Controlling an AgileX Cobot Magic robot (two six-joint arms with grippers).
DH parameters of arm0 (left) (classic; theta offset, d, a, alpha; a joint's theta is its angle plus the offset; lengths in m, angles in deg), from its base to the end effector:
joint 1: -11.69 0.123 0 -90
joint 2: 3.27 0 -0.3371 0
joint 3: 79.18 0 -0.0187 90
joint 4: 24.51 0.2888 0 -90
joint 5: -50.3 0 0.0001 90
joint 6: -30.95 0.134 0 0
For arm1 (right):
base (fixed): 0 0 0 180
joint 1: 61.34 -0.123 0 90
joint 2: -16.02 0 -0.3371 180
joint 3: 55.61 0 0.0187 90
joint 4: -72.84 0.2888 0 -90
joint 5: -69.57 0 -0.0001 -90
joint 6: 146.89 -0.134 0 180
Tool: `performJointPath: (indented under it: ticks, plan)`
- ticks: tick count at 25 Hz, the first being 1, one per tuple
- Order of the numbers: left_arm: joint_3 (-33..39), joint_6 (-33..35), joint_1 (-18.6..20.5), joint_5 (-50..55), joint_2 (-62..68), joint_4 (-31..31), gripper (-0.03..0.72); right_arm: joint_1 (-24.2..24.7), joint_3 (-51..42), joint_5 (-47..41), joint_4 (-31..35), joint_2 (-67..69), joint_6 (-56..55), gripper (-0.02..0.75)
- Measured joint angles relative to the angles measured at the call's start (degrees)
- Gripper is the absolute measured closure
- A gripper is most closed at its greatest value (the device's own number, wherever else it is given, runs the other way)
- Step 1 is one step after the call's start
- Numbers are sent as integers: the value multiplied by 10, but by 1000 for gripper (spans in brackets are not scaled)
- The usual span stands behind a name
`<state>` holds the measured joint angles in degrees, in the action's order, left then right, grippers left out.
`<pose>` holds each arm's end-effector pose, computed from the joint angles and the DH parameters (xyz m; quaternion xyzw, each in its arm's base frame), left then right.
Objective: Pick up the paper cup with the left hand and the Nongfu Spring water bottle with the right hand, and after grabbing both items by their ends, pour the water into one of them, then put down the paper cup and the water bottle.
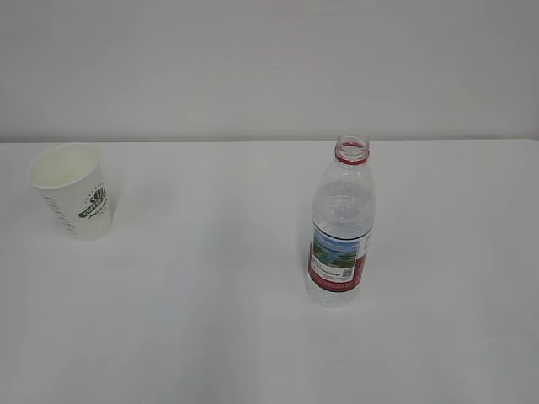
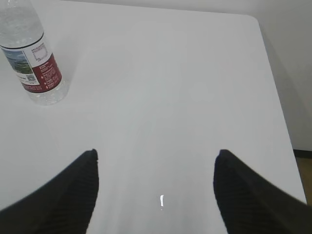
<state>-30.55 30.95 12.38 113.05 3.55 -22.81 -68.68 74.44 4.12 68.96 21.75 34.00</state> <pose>0.0105 0.0037 0.2789 -0.0061 0.8579 0.0179 0.5134 0.0081 -0.0073 0.2658 -0.0596 0.8684 -0.0060 0.4923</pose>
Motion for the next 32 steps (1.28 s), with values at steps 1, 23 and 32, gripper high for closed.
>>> performJointPath:
  ticks: [1, 23, 32]
  plan:
    - [0, 0, 0, 0, 0, 0, 87, 0, 0, 0, 0, 0, 0, 186]
    - [0, 0, 0, 0, 0, 0, 121, 0, 0, 0, 0, 0, 0, 187]
    - [0, 0, 0, -1, 0, 5, 122, 0, 0, 0, 0, 0, 1, 188]
